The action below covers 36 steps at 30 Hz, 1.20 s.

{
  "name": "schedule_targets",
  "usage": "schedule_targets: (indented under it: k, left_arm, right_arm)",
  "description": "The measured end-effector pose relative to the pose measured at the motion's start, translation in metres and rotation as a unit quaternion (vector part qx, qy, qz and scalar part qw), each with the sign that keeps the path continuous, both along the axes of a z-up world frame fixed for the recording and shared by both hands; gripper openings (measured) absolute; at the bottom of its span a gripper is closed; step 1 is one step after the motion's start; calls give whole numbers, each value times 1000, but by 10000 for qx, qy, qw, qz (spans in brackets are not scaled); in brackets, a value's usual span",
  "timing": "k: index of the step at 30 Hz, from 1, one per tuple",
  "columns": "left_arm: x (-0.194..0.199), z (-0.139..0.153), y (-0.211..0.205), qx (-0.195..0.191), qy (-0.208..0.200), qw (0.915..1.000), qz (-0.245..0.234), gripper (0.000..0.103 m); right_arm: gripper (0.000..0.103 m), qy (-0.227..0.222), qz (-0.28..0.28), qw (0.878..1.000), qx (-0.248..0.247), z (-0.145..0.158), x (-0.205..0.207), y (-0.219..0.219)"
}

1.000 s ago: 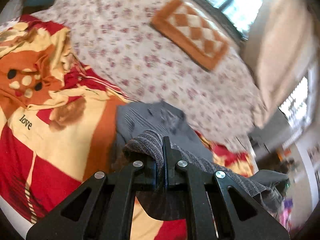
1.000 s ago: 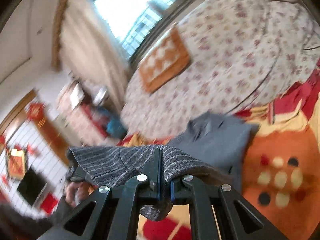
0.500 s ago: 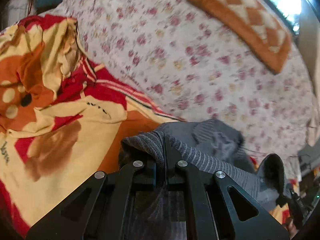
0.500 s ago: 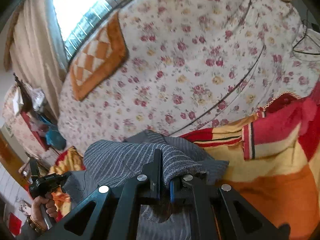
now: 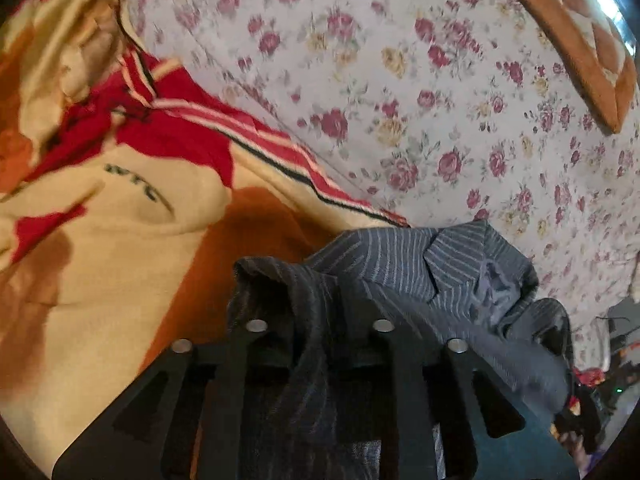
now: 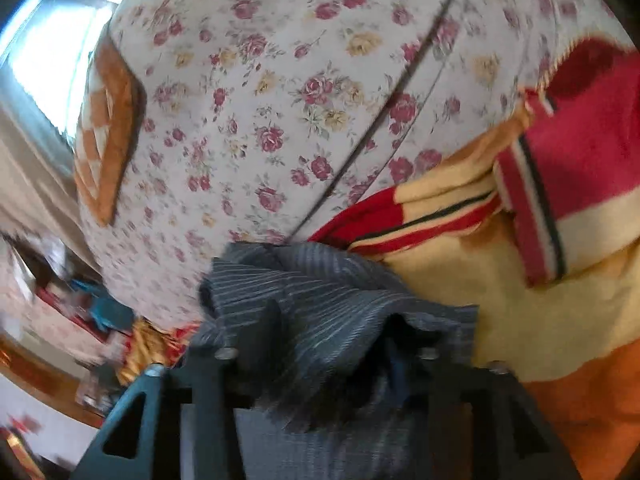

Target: Fold large clothes

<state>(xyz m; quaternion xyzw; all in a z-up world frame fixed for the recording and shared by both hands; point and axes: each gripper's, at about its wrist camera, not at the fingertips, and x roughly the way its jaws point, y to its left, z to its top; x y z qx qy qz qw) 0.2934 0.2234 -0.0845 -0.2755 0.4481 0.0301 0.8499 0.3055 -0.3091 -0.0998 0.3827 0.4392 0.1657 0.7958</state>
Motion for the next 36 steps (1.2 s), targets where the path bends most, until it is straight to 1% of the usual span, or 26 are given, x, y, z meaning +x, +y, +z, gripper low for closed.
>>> schedule_targets:
  k: [1,2,3,4,5,7,9,11,12,14,15,17,19,20,21,22,24,25,26,28,29,31,33,36]
  left_arm:
    - [0,1,2,-101,-39,9999,-66,31]
    - [-1,4,4,-200,-98,9997,-117,43]
    - [-3,8,8,-244,-200,9995,-85,53]
    - [-6,11,10,-234,-277,9993,-12,71]
    - [-9,14,14,-232,-401,9989,96,77]
    - [-14,18,21,-86,-466,9982,365,77]
    - [-22,25,28,50,-597,9958,686,77]
    - [-32,39,28,296,-880,9920,851,77]
    - [-36,48,24,455,-1088,9892,871,77]
    - [-45,64,11,750,-1489,9829,779,77]
    - [-48,70,4,862,-1624,9806,678,77]
    - [-51,77,-17,990,-1816,9779,300,77]
    - [-45,74,-42,1063,-1743,9786,-255,77]
    - [-37,66,-56,1142,-1493,9804,-595,77]
    - [-30,56,-65,1252,-1228,9812,-804,77]
    - [-23,43,-72,1407,-931,9812,-932,77]
    - [-7,11,-77,1722,-205,9795,-1029,76]
    - [-2,-2,-75,1747,30,9790,-1048,76]
    - [0,-6,-74,1708,78,9794,-1076,76]
    - [-3,-1,-73,1674,-82,9806,-1020,76]
    - [-6,0,-71,1666,-110,9806,-1023,76]
    - [-16,7,-65,1597,-281,9816,-1007,76]
    - [-36,22,-54,1511,-579,9828,-894,76]
    - [-72,43,-31,1404,-906,9837,-659,76]
  right_arm:
    - [53,-34,-25,10000,76,5,-2,-3]
    - [54,-90,-63,9999,124,11,-4,-5]
    - [54,-188,-181,9995,147,20,-9,-8]
    - [55,-257,-261,9992,150,27,-13,-10]
    - [55,-340,-322,9988,160,33,-16,-12]
    - [56,-546,-437,9975,109,47,-24,-12]
    - [56,-655,-546,9964,-22,57,-29,-10]
    - [56,-813,-541,9951,-171,67,-33,-3]
    - [56,-937,-474,9938,-369,73,-34,5]
    - [56,-1074,-326,9913,-685,80,-35,17]
    - [56,-1137,-162,9899,-835,84,-35,27]
    - [56,-1187,108,9886,-920,85,-36,40]
    - [56,-1001,410,9843,-1398,84,-35,61]
    - [56,-906,496,9823,-1562,80,-34,67]
    - [56,-686,699,9795,-1759,70,-32,75]
    - [56,-543,804,9782,-1837,61,-31,77]
    - [56,-17,877,9714,-2208,31,-25,77]
    - [56,146,910,9701,-2244,19,-23,74]
    - [54,204,941,9713,-2176,7,-22,69]
    - [52,68,835,9743,-2093,9,-26,59]
    - [52,65,713,9763,-2044,17,-30,52]
    - [52,-186,399,9806,-1908,39,-44,35]
    - [52,-499,12,9847,-1670,62,-72,12]
    - [55,-493,-293,9888,-1380,72,-112,-13]
